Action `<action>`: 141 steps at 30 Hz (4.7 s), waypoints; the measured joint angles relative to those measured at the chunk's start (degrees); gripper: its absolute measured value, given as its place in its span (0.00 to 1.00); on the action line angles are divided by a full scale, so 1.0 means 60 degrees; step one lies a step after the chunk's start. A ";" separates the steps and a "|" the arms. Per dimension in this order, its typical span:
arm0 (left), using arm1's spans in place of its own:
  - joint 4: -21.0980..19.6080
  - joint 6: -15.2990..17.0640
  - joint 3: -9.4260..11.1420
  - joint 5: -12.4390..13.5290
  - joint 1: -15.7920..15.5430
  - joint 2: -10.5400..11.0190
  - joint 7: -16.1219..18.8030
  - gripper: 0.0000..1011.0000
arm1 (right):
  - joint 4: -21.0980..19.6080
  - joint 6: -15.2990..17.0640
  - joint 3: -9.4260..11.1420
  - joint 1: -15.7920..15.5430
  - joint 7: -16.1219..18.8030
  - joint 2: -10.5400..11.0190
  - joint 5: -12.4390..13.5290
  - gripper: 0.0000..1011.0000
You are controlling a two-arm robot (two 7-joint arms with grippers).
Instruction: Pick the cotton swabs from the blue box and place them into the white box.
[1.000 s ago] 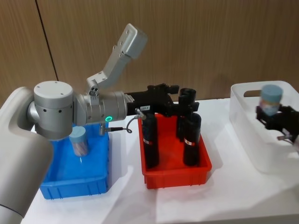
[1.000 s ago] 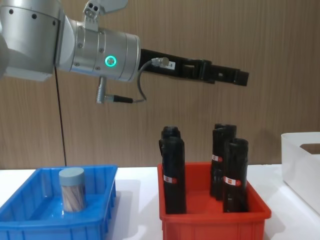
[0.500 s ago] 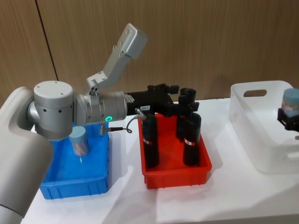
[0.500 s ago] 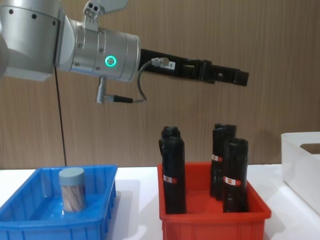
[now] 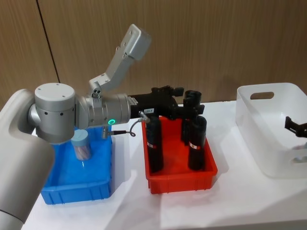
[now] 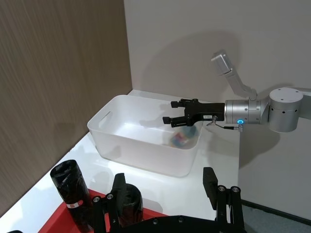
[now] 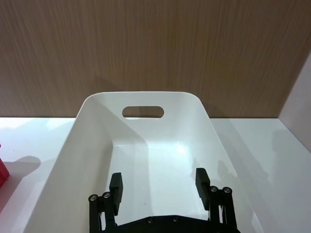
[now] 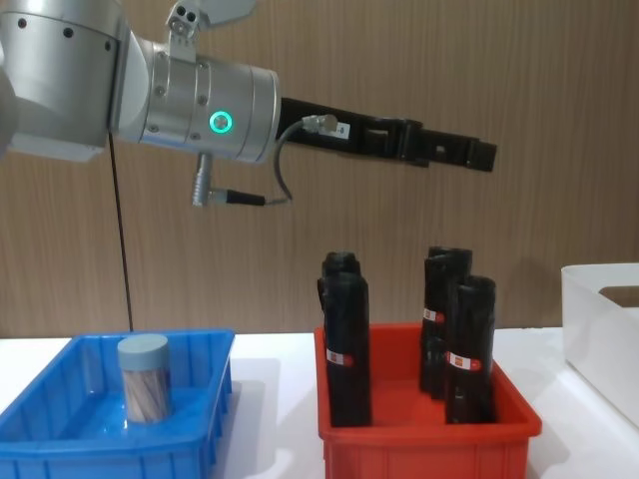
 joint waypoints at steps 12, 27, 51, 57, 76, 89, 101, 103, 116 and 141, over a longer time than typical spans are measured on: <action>0.0000 0.0000 0.0000 0.0000 0.0000 0.0000 0.0000 0.99 | 0.0217 -0.0121 0.0037 0.0084 0.0092 -0.0009 0.0012 0.99; 0.0000 -0.0001 0.0000 0.0000 0.0000 0.0000 0.0000 0.99 | 0.0217 -0.0186 0.0060 0.0069 0.0122 -0.0008 0.0043 0.99; -0.0853 -0.0746 0.0125 0.0075 0.1045 0.0395 0.1656 0.99 | -0.1425 -0.0325 -0.0266 -0.1019 -0.0066 -0.0059 0.0068 0.99; -0.1205 -0.1051 0.0177 0.0116 0.1477 0.0557 0.2340 0.99 | -0.2186 -0.0384 -0.0423 -0.1520 -0.0160 -0.0083 0.0077 0.99; -0.2479 -0.2171 0.0365 0.0247 0.3032 0.1146 0.4815 0.99 | -0.4573 -0.0581 -0.0905 -0.3100 -0.0439 -0.0156 0.0127 0.99; -0.3310 -0.2900 0.0484 0.0332 0.4049 0.1530 0.6425 0.99 | -0.6179 -0.0709 -0.1229 -0.4165 -0.0634 -0.0205 0.0148 0.99; -0.4032 -0.3546 0.0590 0.0407 0.4937 0.1864 0.7838 0.99 | -0.7102 -0.0779 -0.1416 -0.4779 -0.0745 -0.0233 0.0159 0.99; -0.4151 -0.3647 0.0607 0.0419 0.5086 0.1921 0.8082 0.99 | -0.7121 -0.0782 -0.1419 -0.4792 -0.0747 -0.0233 0.0160 0.99; -0.4366 -0.3837 0.0636 0.0443 0.5337 0.2019 0.8476 0.99 | -0.7134 -0.0782 -0.1413 -0.4797 -0.0746 -0.0231 0.0160 0.99; -0.4360 -0.3832 0.0629 0.0442 0.5336 0.2019 0.8479 0.99 | -0.6014 -0.0771 -0.1239 -0.4015 0.0173 -0.0308 0.0240 0.99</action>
